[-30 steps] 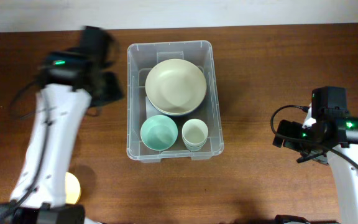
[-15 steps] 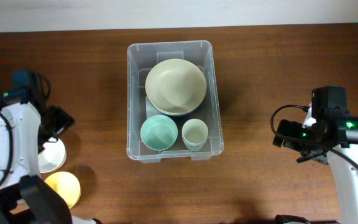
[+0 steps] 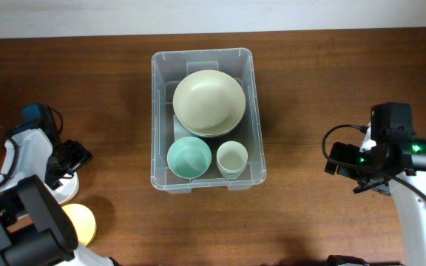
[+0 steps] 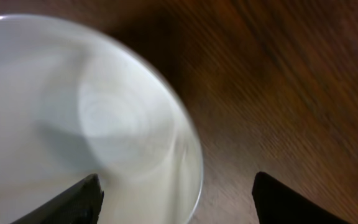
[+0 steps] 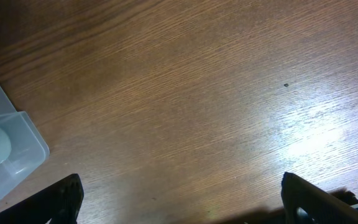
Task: Pack container
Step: 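Withdraw the left gripper toward the yellow bowl on the left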
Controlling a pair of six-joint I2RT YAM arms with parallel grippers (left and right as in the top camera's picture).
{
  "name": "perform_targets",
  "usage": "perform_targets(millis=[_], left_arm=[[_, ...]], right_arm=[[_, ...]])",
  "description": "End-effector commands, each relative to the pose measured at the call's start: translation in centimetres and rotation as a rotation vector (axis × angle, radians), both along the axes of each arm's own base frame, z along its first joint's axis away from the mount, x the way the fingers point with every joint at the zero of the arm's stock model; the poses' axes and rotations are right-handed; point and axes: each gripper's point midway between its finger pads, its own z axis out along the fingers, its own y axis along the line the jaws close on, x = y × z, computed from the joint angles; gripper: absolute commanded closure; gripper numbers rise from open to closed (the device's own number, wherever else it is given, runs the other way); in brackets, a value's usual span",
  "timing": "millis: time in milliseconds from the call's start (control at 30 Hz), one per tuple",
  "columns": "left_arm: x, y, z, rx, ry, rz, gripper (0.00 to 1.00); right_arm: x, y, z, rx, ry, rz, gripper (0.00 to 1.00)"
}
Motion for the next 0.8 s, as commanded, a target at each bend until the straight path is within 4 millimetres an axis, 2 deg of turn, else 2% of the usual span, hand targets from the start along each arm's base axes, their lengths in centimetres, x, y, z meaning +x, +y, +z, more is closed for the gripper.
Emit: perform_targets(millis=[0, 100, 367, 567, 767], left_arm=[[0.1, 0.0, -1.4, -0.014, 0.016, -0.027, 0.26], [0.4, 0.2, -1.7, -0.011, 0.01, -0.026, 0.37], [0.5, 0.2, -1.9, -0.012, 0.011, -0.026, 0.81], [0.7, 0.3, -1.8, -0.008, 0.002, -0.026, 0.99], [1.7, 0.7, -0.4, 0.001, -0.017, -0.028, 0.99]], right_arm=[[0.1, 0.0, 0.2, -0.011, -0.003, 0.015, 0.03], [0.1, 0.0, 0.2, -0.011, -0.003, 0.015, 0.03], [0.1, 0.0, 0.2, -0.011, -0.003, 0.015, 0.03], [0.1, 0.0, 0.2, -0.011, -0.003, 0.015, 0.03], [0.1, 0.0, 0.2, -0.012, -0.003, 0.015, 0.03]])
